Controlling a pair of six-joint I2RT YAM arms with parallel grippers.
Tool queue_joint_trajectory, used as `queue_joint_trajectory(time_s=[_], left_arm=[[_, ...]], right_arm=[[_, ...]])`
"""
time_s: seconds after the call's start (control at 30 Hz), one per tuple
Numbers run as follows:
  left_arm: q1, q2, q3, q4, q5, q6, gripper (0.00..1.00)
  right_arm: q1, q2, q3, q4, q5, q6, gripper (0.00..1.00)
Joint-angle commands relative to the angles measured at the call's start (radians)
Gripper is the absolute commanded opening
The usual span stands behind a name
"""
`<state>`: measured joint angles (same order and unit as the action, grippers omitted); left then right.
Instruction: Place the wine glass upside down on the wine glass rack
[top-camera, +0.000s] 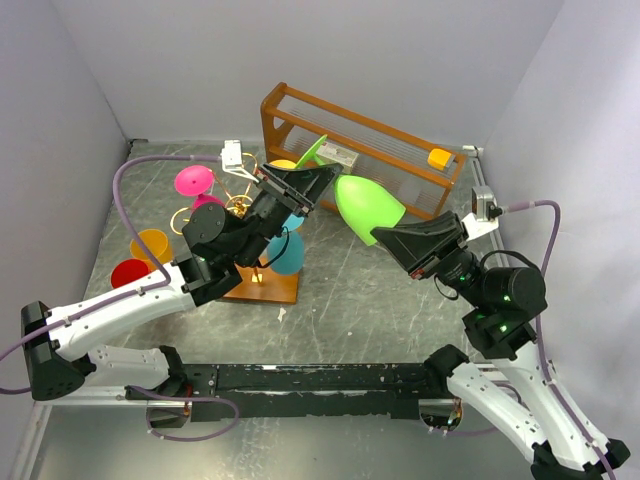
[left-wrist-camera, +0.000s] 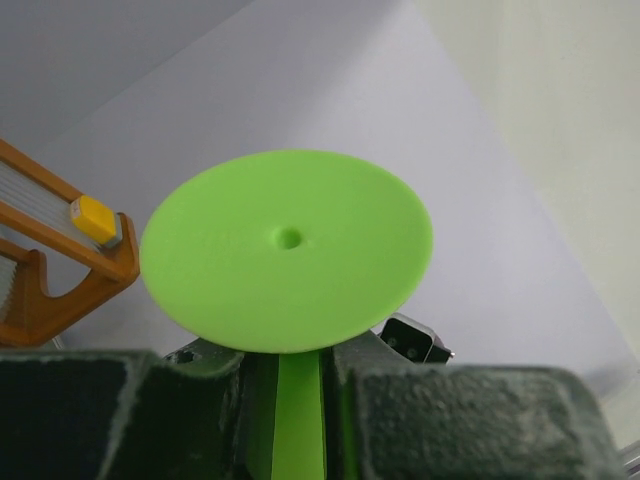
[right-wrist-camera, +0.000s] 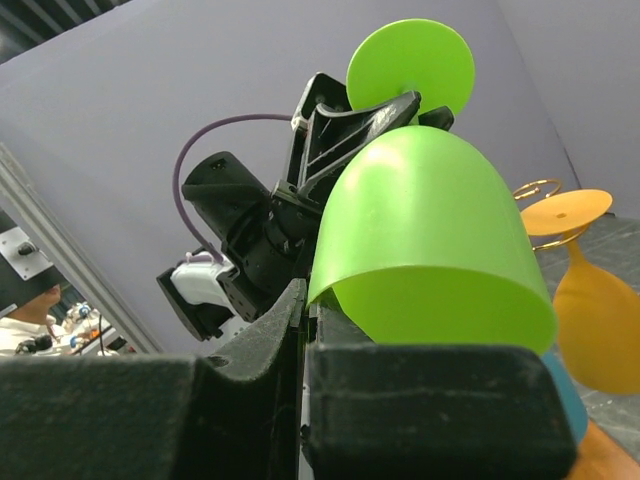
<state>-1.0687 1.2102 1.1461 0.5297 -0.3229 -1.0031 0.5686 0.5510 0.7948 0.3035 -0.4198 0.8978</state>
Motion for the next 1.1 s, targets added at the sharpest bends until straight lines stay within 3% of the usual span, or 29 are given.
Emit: queue_joint_trajectory(time_s=[0.0,0.33,0.4,0.53,0.63,0.9,1.07], left_arm=[[-0.008,0.006,0.000,0.020,0.034,0.018,0.07],[-0.007,-0.010,-0.025,0.027,0.035,0.077,0.07],[-0.008,-0.019,-0.036,0.021,0.033,0.089,0.07],[-0.007,-0.045,-0.053,-0.004,0.033,0.127,0.07],[-0.007,-0.052,-0.034,-0.060,0.054,0.201,0.07],[-0.007,-0.067,0.032,-0.200,0.143,0.437,0.07],[-0.007,-0.107,0.031,-0.272,0.216,0.594,0.07]], right_arm=[[0.002,-0.012,0.022,-0.046,-0.045,-0.011,0.00],[0.002,-0.034,0.067,-0.178,-0.020,-0.078,0.01],[0.002,-0.043,0.084,-0.244,0.007,-0.098,0.11],[0.002,-0.057,0.123,-0.398,0.065,-0.139,0.54],[0.002,-0.052,0.193,-0.549,0.057,-0.228,0.68],[0.002,0.048,0.443,-0.953,0.181,-0.353,0.72],[0.003,0.047,0.445,-0.940,0.212,-0.296,0.72]])
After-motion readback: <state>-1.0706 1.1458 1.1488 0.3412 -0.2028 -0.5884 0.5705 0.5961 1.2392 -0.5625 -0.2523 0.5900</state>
